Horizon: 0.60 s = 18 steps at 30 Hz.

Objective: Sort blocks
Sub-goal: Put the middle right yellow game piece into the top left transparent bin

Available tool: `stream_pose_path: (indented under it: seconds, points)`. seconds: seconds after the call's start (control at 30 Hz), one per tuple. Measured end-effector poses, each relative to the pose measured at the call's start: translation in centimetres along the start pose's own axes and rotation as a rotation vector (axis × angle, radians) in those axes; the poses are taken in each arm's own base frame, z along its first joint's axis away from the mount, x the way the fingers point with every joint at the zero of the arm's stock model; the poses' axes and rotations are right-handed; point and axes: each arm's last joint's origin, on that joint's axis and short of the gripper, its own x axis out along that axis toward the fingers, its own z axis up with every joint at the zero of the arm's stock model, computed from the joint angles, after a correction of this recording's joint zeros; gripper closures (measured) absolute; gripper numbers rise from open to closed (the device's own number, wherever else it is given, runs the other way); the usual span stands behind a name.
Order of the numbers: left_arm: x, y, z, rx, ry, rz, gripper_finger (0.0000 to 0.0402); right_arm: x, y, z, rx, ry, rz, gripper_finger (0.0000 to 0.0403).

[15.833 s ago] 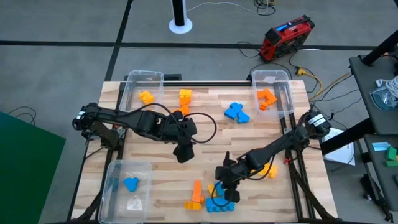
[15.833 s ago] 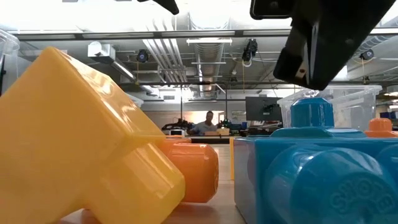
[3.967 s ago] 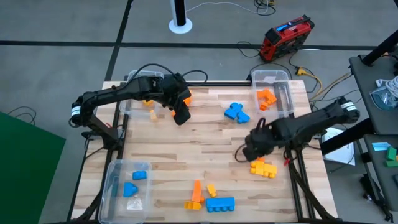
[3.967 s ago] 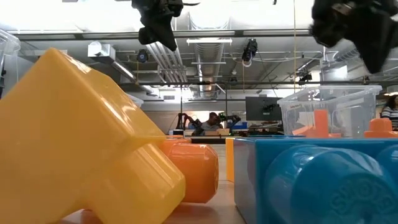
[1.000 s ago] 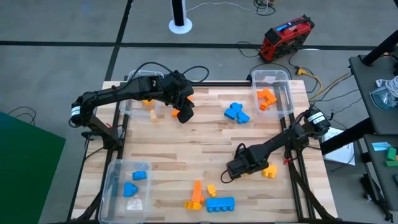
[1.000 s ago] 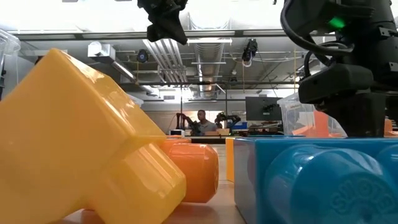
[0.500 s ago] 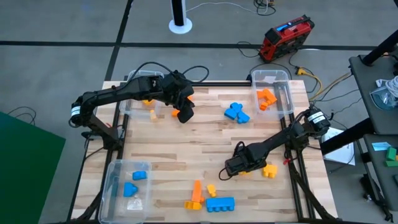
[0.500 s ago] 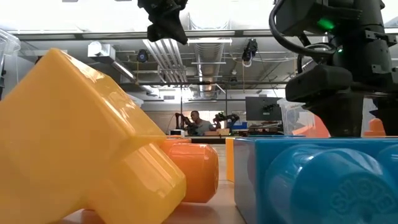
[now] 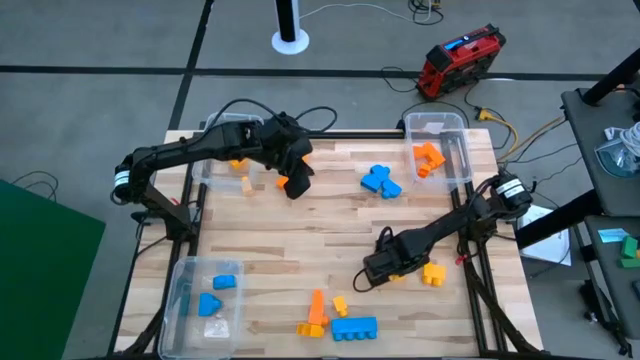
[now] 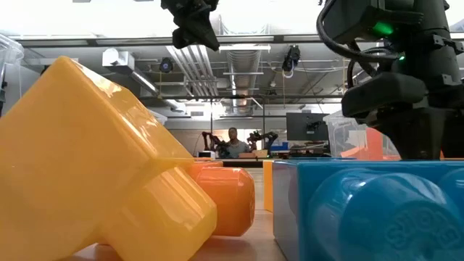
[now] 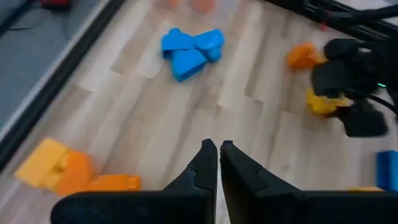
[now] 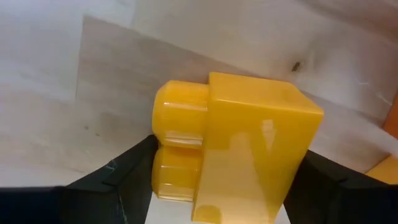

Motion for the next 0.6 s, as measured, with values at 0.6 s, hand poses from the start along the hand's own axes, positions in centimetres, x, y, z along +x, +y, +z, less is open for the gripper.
stream_pose_path:
  seconds: [0.6]
  points:
    - [-1.4,-3.7,-0.4,0.219,0.015,-0.662,0.0388,-18.2,1.8,3.9,-0.863,-0.721,0.293,0.0138]
